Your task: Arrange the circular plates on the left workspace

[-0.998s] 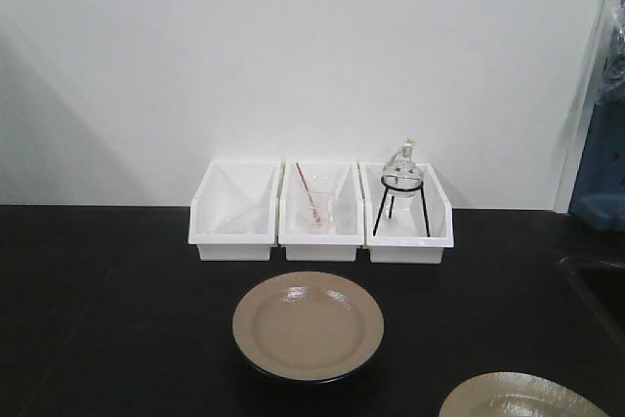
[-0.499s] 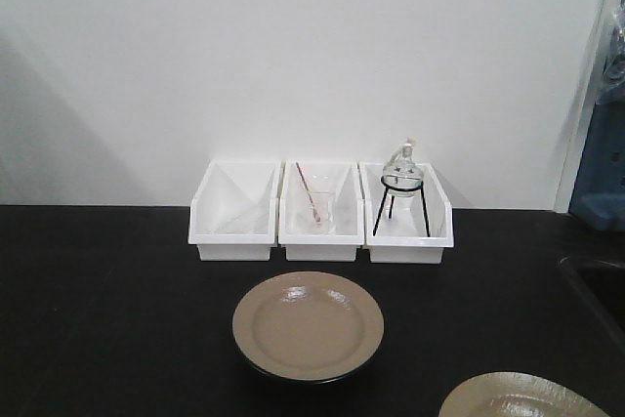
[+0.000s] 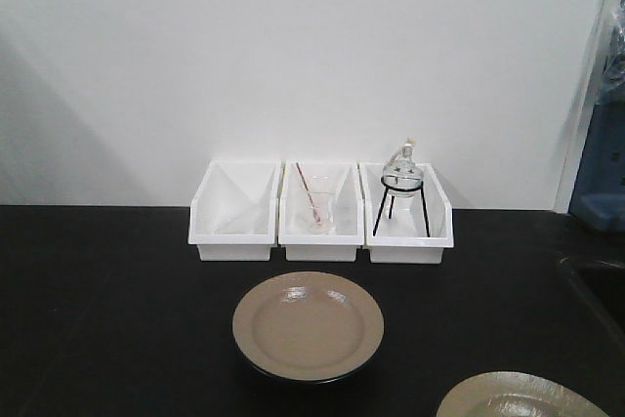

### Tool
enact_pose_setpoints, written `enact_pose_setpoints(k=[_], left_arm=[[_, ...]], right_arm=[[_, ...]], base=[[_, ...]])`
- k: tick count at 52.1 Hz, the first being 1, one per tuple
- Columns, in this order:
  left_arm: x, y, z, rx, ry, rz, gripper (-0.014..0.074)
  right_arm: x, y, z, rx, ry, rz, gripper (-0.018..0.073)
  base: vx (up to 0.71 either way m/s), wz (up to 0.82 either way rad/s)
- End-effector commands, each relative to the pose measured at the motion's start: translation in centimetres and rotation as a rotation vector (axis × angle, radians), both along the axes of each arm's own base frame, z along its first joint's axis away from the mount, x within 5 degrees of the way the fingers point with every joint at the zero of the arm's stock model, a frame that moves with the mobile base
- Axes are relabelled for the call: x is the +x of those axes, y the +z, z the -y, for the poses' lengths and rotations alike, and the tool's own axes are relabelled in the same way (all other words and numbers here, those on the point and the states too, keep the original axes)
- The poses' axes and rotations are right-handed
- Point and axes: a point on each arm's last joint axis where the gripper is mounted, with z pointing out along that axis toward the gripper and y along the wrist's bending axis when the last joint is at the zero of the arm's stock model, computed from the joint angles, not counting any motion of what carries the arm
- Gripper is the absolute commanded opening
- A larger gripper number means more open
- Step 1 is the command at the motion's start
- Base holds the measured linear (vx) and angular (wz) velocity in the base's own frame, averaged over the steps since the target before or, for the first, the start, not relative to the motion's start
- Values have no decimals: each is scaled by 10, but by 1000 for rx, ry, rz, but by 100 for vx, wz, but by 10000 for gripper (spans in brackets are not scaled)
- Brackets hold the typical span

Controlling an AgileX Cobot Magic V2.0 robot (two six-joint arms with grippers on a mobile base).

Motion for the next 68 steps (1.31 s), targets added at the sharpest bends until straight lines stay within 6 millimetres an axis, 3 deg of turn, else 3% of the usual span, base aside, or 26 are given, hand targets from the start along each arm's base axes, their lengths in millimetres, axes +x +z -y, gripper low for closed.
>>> enact_pose_setpoints(k=[1, 4, 12, 22, 29, 36, 58, 68], left_arm=[[3, 18, -1, -18, 21, 118, -6], [3, 18, -1, -18, 21, 119, -6], [3, 18, -1, -18, 21, 119, -6], [3, 18, -1, -17, 21, 119, -6], [3, 18, -1, -17, 21, 119, -6], [3, 18, -1, -17, 21, 118, -6], [3, 18, -1, -17, 21, 118, -6], [3, 18, -1, -17, 21, 118, -6]], right_arm=[[4, 22, -1, 24, -2, 75, 121], [5, 22, -1, 26, -1, 79, -15], [11, 29, -3, 88, -57, 141, -6], [24, 52, -7, 224, -177, 290, -6], [31, 62, -18, 269, -195, 334, -6], [46, 73, -39, 292, -159, 386, -6], [103, 138, -127, 323, -36, 560, -6], [122, 135, -163, 333, -26, 538, -6]], base=[[0, 0], [0, 0], [0, 0], [0, 0], [0, 0], [0, 0], [0, 0], [0, 0]])
